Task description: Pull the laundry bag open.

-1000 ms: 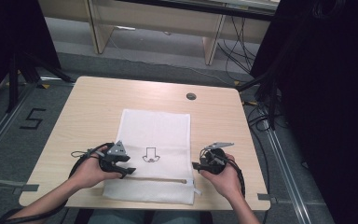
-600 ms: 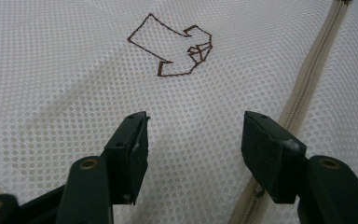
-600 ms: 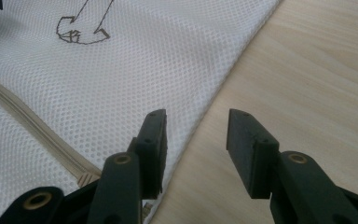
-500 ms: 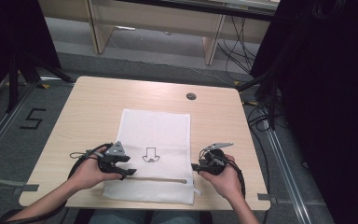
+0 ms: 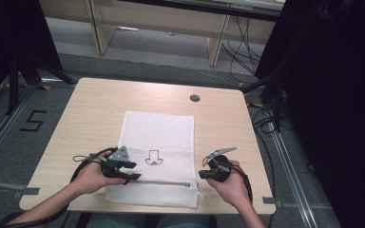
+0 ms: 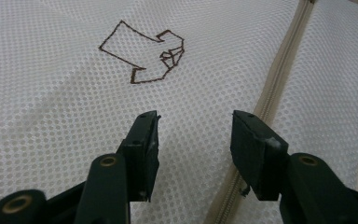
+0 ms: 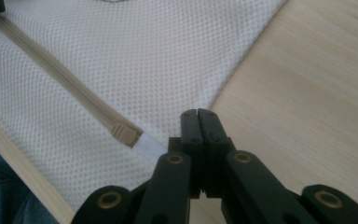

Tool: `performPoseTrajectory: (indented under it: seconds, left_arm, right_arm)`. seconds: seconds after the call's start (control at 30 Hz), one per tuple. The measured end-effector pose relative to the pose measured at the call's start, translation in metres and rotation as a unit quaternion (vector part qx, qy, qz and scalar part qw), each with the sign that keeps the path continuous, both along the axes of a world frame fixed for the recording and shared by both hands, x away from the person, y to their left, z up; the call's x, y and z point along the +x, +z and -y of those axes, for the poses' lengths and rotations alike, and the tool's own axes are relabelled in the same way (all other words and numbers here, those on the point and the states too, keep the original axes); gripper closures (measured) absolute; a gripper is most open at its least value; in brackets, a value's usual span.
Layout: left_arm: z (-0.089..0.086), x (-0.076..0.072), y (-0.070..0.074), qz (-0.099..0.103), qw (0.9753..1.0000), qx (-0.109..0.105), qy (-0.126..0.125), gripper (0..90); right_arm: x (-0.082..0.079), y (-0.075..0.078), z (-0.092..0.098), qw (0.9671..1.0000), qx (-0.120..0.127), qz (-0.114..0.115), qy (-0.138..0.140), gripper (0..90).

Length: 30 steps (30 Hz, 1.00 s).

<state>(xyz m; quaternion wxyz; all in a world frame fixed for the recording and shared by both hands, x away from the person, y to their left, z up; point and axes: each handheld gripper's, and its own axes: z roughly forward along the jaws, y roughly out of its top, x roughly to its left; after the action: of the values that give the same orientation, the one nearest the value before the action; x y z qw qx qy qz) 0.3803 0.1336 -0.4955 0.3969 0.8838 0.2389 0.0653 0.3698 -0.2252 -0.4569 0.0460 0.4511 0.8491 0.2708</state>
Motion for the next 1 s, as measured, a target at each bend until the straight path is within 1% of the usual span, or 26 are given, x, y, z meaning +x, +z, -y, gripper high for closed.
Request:
performPoseTrajectory:
  seconds: [0.03,0.07,0.1,0.13,0.17,0.23,0.27,0.3,0.33,0.37,0.4,0.43,0.47,0.5,0.57,0.63,0.67,0.7,0.73,0.77,0.8,0.83,0.87,0.9,0.97,1.0]
  left_arm:
    - [0.0,0.0,0.0,-0.003,1.0,0.001,-0.002,52.0]
    - [0.0,-0.001,0.0,-0.004,1.0,-0.005,0.0,52.7]
    - [-0.001,-0.001,0.0,-0.002,1.0,0.0,-0.003,53.1]
    - [0.0,-0.001,0.0,-0.003,1.0,-0.002,-0.003,53.5]
    - [0.0,-0.002,0.0,-0.004,1.0,-0.003,-0.001,53.7]
    - [0.001,-0.002,0.001,0.0,1.0,-0.003,-0.002,54.3]
    - [0.001,0.0,0.002,0.005,0.9999,-0.002,-0.009,54.3]
    - [0.002,0.0,0.002,0.003,1.0,-0.005,-0.007,54.4]
    - [0.004,0.001,0.001,-0.001,1.0,-0.009,-0.004,54.3]
    - [0.005,0.002,0.001,0.0,0.9999,-0.009,-0.006,54.3]
    - [0.007,0.002,0.0,-0.006,0.9999,-0.012,-0.004,54.4]
    - [0.008,0.004,-0.001,-0.003,0.9999,-0.007,-0.01,54.4]
    - [0.009,0.004,-0.001,-0.002,0.9999,0.002,-0.01,54.4]
    - [0.01,0.004,-0.002,-0.003,0.9999,-0.004,-0.011,54.4]
    - [0.011,0.004,-0.003,-0.002,0.9999,-0.005,-0.011,54.4]
    - [0.012,0.002,-0.002,-0.002,0.9999,-0.009,-0.01,54.4]
    - [0.012,0.002,-0.002,-0.002,0.9999,-0.013,-0.009,54.4]
    - [0.011,0.003,-0.001,0.004,0.9999,-0.004,-0.013,54.4]
    - [0.012,0.002,-0.001,0.009,0.9998,-0.011,-0.016,54.4]
    - [0.012,0.002,0.0,0.008,0.9998,-0.011,-0.012,54.4]
    - [0.013,0.001,0.0,0.009,0.9998,-0.011,-0.013,54.4]
    - [0.014,0.001,0.001,0.014,0.9997,-0.011,-0.016,54.4]
    - [0.017,0.0,0.001,0.015,0.9995,-0.021,-0.017,54.3]
    - [0.018,0.0,0.003,0.02,0.9994,-0.018,-0.023,54.1]
    - [0.024,-0.001,0.005,0.016,0.9992,-0.028,-0.022,53.6]
    - [0.027,-0.001,0.006,0.018,0.9991,-0.028,-0.028,53.4]
  right_arm:
    - [0.0,0.0,-0.001,0.9999,-0.007,0.003,0.009,90.0]
    - [-0.002,0.001,-0.003,0.9998,-0.011,-0.01,0.01,90.0]
    - [-0.002,0.0,-0.005,0.9998,-0.012,-0.012,0.009,90.0]
    - [-0.002,-0.001,-0.006,0.9997,-0.01,-0.009,0.021,90.0]
    - [-0.003,-0.001,-0.009,0.9996,-0.012,-0.016,0.021,90.0]
    - [-0.004,-0.003,-0.013,0.9993,-0.014,-0.02,0.028,90.0]
    - [-0.005,-0.003,-0.014,0.999,-0.018,-0.033,0.026,90.0]
    - [-0.007,-0.004,-0.016,0.9985,-0.018,-0.048,0.019,90.0]
    - [-0.005,-0.007,-0.015,0.9985,-0.015,-0.042,0.033,90.0]
    - [-0.005,-0.01,-0.016,0.998,-0.015,-0.048,0.038,90.0]
    - [-0.005,-0.012,-0.016,0.9974,-0.019,-0.063,0.03,90.0]
    - [-0.004,-0.016,-0.016,0.9971,-0.021,-0.062,0.038,90.0]
    - [-0.004,-0.017,-0.016,0.9965,-0.023,-0.07,0.04,90.0]
    - [-0.004,-0.018,-0.017,0.9967,-0.023,-0.069,0.038,90.0]
    - [-0.004,-0.018,-0.019,0.9964,-0.025,-0.072,0.037,90.0]
    - [-0.004,-0.019,-0.02,0.996,-0.034,-0.076,0.032,90.0]
    - [-0.003,-0.021,-0.021,0.9962,-0.032,-0.07,0.04,90.0]
    - [-0.002,-0.023,-0.023,0.9961,-0.033,-0.071,0.041,90.0]
    - [-0.003,-0.023,-0.024,0.9958,-0.033,-0.075,0.041,90.0]
    - [-0.002,-0.024,-0.026,0.9957,-0.038,-0.072,0.045,90.0]
    - [-0.002,-0.023,-0.027,0.9954,-0.042,-0.078,0.036,90.0]
    - [-0.001,-0.024,-0.027,0.9956,-0.042,-0.068,0.049,90.0]
    - [-0.001,-0.024,-0.028,0.9956,-0.044,-0.069,0.045,90.0]
    - [-0.001,-0.024,-0.028,0.9955,-0.045,-0.065,0.051,90.0]
    - [-0.001,-0.024,-0.028,0.9956,-0.045,-0.064,0.051,90.0]
    - [-0.001,-0.024,-0.028,0.9955,-0.046,-0.065,0.051,90.0]
